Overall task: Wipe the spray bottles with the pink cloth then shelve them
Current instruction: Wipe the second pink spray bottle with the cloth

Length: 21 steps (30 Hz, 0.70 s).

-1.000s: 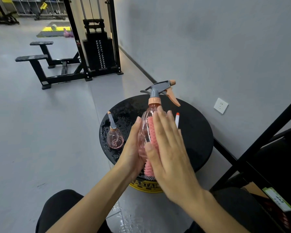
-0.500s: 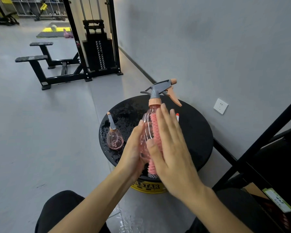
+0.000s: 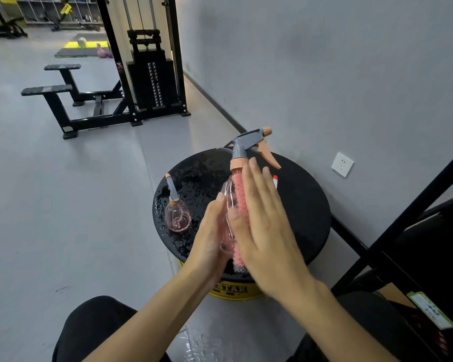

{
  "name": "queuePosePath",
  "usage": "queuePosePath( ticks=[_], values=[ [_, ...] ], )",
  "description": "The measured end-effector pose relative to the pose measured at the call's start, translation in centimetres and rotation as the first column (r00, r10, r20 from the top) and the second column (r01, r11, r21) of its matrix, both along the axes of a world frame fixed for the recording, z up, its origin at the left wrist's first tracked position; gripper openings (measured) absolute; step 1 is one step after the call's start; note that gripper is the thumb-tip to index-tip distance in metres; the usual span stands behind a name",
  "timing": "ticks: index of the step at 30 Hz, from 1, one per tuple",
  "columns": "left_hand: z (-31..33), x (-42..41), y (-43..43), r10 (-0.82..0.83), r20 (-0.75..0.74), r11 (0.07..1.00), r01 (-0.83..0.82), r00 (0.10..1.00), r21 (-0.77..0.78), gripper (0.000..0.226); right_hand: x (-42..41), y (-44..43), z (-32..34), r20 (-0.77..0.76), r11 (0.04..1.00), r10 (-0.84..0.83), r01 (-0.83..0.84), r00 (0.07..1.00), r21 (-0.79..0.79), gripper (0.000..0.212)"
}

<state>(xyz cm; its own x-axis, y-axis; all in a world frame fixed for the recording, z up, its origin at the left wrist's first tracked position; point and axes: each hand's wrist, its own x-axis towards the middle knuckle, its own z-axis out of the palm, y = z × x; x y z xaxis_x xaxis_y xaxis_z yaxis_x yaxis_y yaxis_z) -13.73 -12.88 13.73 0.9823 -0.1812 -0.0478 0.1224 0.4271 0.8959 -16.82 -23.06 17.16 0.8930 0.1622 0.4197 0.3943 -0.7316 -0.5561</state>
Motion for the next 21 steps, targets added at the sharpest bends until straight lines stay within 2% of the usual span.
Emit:
queuePosePath(
  ticks=[3, 5, 8, 10, 12, 14, 16, 19, 21],
  values=[
    [0.0, 0.2, 0.4, 0.014, -0.031, 0.999, -0.015, 0.999, -0.042, 0.053, -2.5, 1.0, -1.5, 0.033, 0.992, -0.041, 0.044, 0.999, -0.117, 0.063],
    [0.1, 0.2, 0.4, -0.001, -0.041, 0.999, -0.001, 0.999, -0.038, 0.060, -2.8, 1.4, -2.1, 0.057, 0.990, -0.067, 0.073, 0.996, -0.118, 0.062],
    [0.4, 0.0, 0.2, 0.023, -0.022, 1.000, -0.023, 1.000, 0.002, 0.067, -1.4, 1.4, -2.0, 0.111, 0.995, -0.082, 0.088, 0.990, -0.054, 0.057],
    [0.6, 0.0, 0.0, 0.057, -0.014, 0.998, -0.057, 0.998, 0.020, 0.067, -0.3, 1.1, -1.8, 0.151, 0.997, -0.065, 0.059, 0.986, 0.045, 0.052],
    [0.4, 0.0, 0.0, 0.056, 0.002, 0.998, -0.056, 0.998, 0.011, 0.055, 0.5, 0.7, -1.4, 0.179, 0.987, -0.045, 0.016, 0.983, 0.160, 0.048],
    [0.3, -0.1, -0.1, -0.012, 0.034, 1.000, 0.012, 0.999, -0.009, 0.040, 1.2, 0.4, -0.6, 0.227, 0.980, -0.046, 0.000, 0.973, 0.200, 0.046],
    [0.3, -0.3, -0.1, -0.052, 0.015, 0.999, 0.052, 0.999, 0.008, 0.036, 2.1, 0.4, 0.7, 0.284, 0.985, -0.048, -0.002, 0.958, 0.171, 0.044],
    [0.5, -0.5, -0.4, -0.050, -0.042, 0.999, 0.051, 0.998, 0.019, 0.048, 4.3, 0.6, 2.7, 0.344, 0.996, -0.047, 0.019, 0.938, 0.086, 0.044],
    [0.4, -0.8, -0.7, -0.057, -0.052, 0.998, 0.058, 0.997, 0.029, 0.048, 5.7, 0.5, 4.1, 0.341, 0.999, -0.046, 0.053, 0.939, -0.009, 0.044]
  ],
)
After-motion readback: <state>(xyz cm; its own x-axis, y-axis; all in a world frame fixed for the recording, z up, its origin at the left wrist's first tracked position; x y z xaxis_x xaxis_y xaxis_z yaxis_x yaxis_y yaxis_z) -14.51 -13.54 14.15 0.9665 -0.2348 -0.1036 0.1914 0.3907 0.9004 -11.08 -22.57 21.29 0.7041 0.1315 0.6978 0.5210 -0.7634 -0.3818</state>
